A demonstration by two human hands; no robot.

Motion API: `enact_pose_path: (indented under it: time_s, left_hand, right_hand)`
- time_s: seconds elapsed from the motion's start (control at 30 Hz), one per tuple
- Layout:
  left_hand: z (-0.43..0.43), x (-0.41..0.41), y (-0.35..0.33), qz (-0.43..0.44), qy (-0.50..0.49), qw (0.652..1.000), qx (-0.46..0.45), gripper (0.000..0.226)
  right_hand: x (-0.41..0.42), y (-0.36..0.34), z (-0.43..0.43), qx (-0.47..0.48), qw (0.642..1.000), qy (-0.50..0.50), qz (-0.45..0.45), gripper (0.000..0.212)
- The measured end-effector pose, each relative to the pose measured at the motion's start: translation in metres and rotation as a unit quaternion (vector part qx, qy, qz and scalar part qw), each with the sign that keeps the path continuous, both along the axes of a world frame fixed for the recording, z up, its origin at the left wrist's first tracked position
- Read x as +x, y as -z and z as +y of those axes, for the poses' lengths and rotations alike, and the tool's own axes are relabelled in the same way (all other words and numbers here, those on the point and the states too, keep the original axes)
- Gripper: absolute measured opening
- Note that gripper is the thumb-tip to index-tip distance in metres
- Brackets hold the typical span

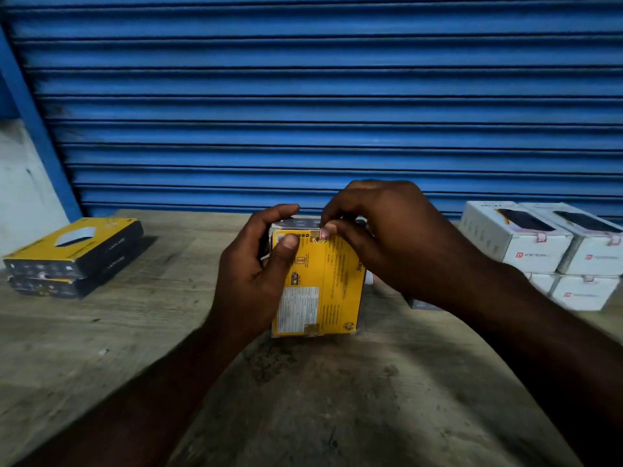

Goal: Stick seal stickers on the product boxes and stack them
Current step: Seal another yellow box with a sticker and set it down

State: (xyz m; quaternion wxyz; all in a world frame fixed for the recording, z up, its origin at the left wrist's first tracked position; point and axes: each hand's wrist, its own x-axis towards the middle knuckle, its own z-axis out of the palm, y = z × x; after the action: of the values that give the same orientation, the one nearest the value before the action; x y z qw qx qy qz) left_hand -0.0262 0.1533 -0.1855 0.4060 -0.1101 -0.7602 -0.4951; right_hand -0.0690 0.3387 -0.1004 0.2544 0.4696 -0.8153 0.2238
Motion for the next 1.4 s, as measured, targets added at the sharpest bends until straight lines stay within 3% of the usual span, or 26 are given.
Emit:
enact_pose_path:
  time_s: [0.63, 1.17, 1.4]
  left_hand:
    - [0.0012, -0.0003, 0.0009, 0.002, 0.002, 1.000, 0.016, 0.034]
    - [0.0032, 0.0021, -0.0011, 0.021, 0.017, 1.000, 0.007, 0.034]
    - [0.0065, 0.0001, -0.0009, 0.013, 0.036, 0.999, 0.033, 0.027]
  right_hand:
    - [0.0045, 0.0018, -0.0023, -0.016, 1.000, 0.015, 0.001, 0.023]
    - [0.0056, 0.0068, -0.0038, -0.015, 0.999, 0.026, 0.045, 0.010]
    - [0.0012, 0.0084, -0.0018, -0.039, 0.999, 0.013, 0.001, 0.010]
